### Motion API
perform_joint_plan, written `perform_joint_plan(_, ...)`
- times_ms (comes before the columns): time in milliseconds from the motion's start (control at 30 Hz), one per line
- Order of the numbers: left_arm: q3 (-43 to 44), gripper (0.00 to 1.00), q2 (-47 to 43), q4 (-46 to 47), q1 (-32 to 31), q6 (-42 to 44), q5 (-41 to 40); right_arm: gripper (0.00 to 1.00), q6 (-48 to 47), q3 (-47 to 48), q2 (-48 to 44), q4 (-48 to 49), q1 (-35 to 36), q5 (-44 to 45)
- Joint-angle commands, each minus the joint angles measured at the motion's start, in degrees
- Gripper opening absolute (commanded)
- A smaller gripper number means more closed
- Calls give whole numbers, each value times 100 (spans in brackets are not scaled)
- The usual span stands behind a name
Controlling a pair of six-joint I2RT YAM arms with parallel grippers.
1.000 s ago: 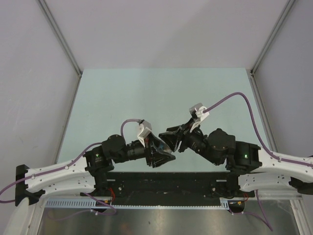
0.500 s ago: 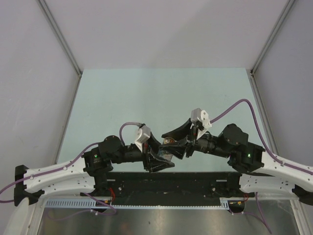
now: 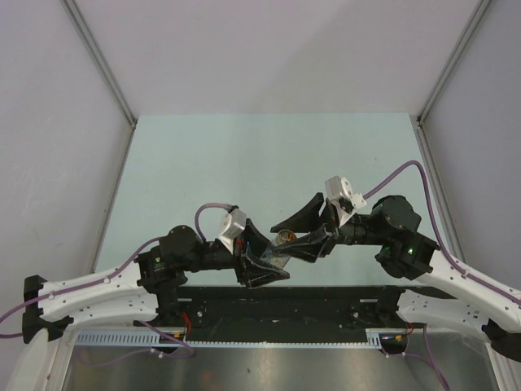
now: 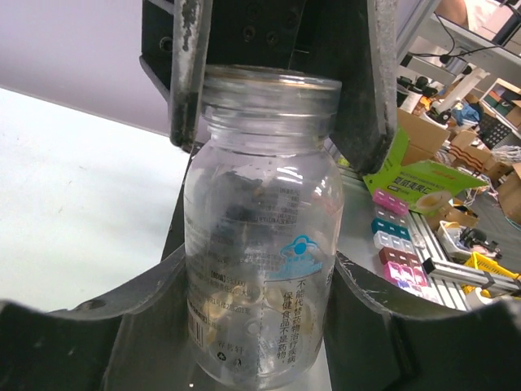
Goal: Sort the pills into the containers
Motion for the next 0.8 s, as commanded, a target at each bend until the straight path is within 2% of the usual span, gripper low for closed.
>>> perform_joint_plan(0, 41, 1, -1, -48, 96, -317, -304, 0, 152, 97, -58, 1010, -57, -1180)
perform_joint_plan(233, 59, 0, 61, -22, 105, -299, -242, 0, 460, 97, 100, 1572, -163, -1496)
perform_joint_plan(467, -11, 1, 0, 5, 105, -317, -269, 2, 627, 97, 241, 1678, -180, -1620)
perform_joint_plan(533, -29, 0, -35, 5, 105, -317, -304, 13, 627, 88, 259, 1617, -172, -1646)
perform_joint_plan(567, -38, 0, -35, 5, 105, -317, -304, 22, 644, 97, 267, 1590, -180, -1637)
perform_joint_plan(600, -38, 0, -53, 14, 96, -317, -304, 37, 662, 97, 267, 1564, -180, -1620)
perform_joint_plan(700, -38, 0, -36, 5, 96, -308, -313, 53, 811, 97, 320, 1538, -180, -1489)
perform_joint_plan(767, -29, 0, -1, 14, 105, -299, -321, 56, 864, 97, 338, 1546, -189, -1462)
